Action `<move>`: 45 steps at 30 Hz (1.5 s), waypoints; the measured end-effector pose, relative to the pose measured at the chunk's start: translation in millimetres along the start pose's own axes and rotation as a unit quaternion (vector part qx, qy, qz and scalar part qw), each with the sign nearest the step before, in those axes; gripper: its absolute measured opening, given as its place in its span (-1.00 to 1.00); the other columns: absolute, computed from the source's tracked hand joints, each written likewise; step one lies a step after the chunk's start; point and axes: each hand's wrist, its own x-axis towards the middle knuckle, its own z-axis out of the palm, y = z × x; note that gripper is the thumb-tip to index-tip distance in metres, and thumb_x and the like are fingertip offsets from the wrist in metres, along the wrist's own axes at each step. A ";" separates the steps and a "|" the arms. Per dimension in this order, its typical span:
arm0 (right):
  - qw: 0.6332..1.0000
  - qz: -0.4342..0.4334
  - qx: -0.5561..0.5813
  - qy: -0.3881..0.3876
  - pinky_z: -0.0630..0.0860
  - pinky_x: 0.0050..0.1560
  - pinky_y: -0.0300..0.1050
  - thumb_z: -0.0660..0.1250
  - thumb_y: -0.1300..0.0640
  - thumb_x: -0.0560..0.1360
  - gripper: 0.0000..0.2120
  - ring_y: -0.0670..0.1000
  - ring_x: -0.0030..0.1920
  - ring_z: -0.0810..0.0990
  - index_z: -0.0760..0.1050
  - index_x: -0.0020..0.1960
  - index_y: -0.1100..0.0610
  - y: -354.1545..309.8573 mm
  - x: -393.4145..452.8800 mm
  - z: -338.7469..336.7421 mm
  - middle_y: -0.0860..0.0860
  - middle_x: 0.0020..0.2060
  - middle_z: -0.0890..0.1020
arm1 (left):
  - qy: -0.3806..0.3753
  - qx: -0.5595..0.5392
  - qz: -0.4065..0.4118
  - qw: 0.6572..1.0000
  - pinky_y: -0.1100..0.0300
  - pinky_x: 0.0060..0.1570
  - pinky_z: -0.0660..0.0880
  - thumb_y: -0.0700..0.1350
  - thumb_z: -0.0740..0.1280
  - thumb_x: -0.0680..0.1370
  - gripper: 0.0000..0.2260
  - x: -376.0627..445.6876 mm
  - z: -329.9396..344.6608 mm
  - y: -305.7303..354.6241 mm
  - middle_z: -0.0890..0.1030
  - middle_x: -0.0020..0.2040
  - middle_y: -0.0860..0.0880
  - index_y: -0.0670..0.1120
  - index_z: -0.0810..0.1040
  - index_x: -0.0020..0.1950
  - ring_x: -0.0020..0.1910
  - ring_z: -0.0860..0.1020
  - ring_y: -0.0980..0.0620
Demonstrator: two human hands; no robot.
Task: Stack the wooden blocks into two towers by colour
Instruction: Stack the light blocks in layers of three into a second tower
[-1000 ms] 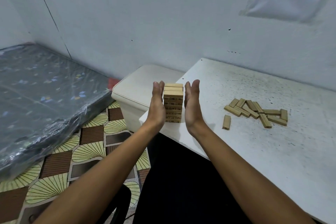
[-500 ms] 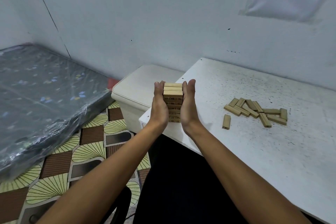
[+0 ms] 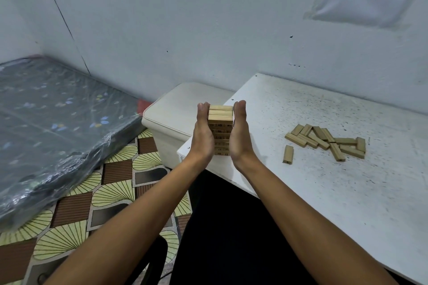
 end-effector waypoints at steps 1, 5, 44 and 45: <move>1.000 -0.011 -0.017 0.006 0.50 0.24 0.01 0.00 -0.49 0.43 -0.19 0.00 0.18 0.60 0.47 0.29 0.14 -1.9 0.0 -3.5 0.11 0.20 0.60 | 0.008 0.010 0.013 1.000 0.24 0.16 0.44 0.19 -0.08 0.66 -0.63 0.9 -3.2 1.0 0.58 0.12 0.07 0.13 0.46 0.18 0.07 0.53 0.30; 0.992 -0.088 -0.072 0.055 0.38 0.33 -0.13 0.31 0.10 0.58 -0.58 -0.05 0.37 0.41 0.37 0.41 0.06 -11.2 2.3 -28.0 0.00 0.38 0.45 | 0.007 0.057 0.066 0.996 0.04 0.41 0.32 -0.04 0.21 0.64 -0.59 8.7 -26.2 5.0 0.44 0.40 -0.01 -0.07 0.30 0.49 0.39 0.38 0.11; 0.994 -0.063 -0.081 -0.031 0.34 0.41 -0.02 0.22 -0.18 0.48 -0.36 -0.06 0.37 0.43 0.37 0.43 0.17 -17.7 6.2 -43.0 0.02 0.39 0.46 | -0.060 0.135 0.078 0.986 0.31 0.37 0.29 0.20 0.19 0.57 -0.45 11.6 -44.5 3.5 0.41 0.44 0.01 -0.09 0.38 0.47 0.36 0.39 0.23; 0.997 -0.047 -0.062 -0.022 0.28 0.44 -0.04 0.16 -0.25 0.52 -0.35 -0.07 0.40 0.38 0.34 0.45 0.16 -16.4 2.1 -37.9 0.02 0.43 0.41 | -0.053 0.130 0.066 0.988 0.25 0.42 0.23 0.32 0.12 0.50 -0.34 10.5 -41.6 1.0 0.36 0.48 0.02 -0.05 0.35 0.48 0.42 0.32 0.19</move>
